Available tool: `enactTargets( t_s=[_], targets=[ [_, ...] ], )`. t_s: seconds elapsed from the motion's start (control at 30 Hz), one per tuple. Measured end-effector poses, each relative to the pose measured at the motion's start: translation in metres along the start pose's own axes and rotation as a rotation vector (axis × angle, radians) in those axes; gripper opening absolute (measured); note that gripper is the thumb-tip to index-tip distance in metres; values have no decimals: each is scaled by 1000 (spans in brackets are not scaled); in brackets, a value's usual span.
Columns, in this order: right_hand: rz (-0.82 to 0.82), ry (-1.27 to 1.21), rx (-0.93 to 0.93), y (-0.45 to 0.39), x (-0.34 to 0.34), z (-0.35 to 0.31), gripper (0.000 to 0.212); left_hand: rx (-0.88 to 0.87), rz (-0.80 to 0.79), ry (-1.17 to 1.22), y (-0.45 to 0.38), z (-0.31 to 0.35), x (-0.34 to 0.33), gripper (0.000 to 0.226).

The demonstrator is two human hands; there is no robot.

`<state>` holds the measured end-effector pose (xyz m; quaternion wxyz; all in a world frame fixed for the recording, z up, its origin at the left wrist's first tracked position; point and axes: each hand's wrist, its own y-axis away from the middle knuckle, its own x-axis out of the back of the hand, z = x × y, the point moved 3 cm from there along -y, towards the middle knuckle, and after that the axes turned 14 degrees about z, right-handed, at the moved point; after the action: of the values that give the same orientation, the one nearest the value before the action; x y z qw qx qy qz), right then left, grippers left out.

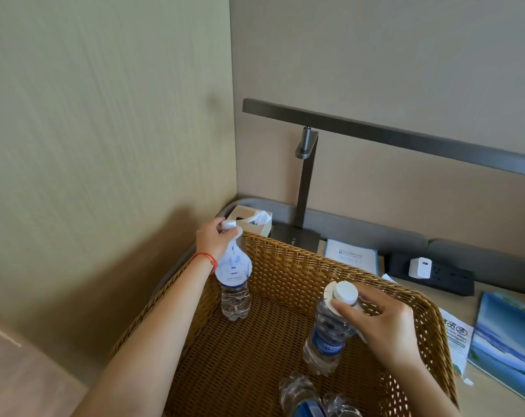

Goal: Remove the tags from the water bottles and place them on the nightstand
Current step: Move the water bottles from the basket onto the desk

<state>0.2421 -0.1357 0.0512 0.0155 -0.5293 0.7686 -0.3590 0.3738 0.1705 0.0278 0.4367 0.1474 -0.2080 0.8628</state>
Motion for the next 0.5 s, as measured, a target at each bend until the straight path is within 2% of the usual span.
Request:
enactTargets(
  t_s=[0.23,0.37,0.5],
  targets=[
    [7,13,-25,3,7,3,41,21,51,97,-3,-5,-1,24],
    [10,0,-47,4,10,0,40,-34,75,153,6,-7,6,23],
    [27,-2,-55,3,12,-2,37,-129,32,184,28,-2,11,21]
  ],
)
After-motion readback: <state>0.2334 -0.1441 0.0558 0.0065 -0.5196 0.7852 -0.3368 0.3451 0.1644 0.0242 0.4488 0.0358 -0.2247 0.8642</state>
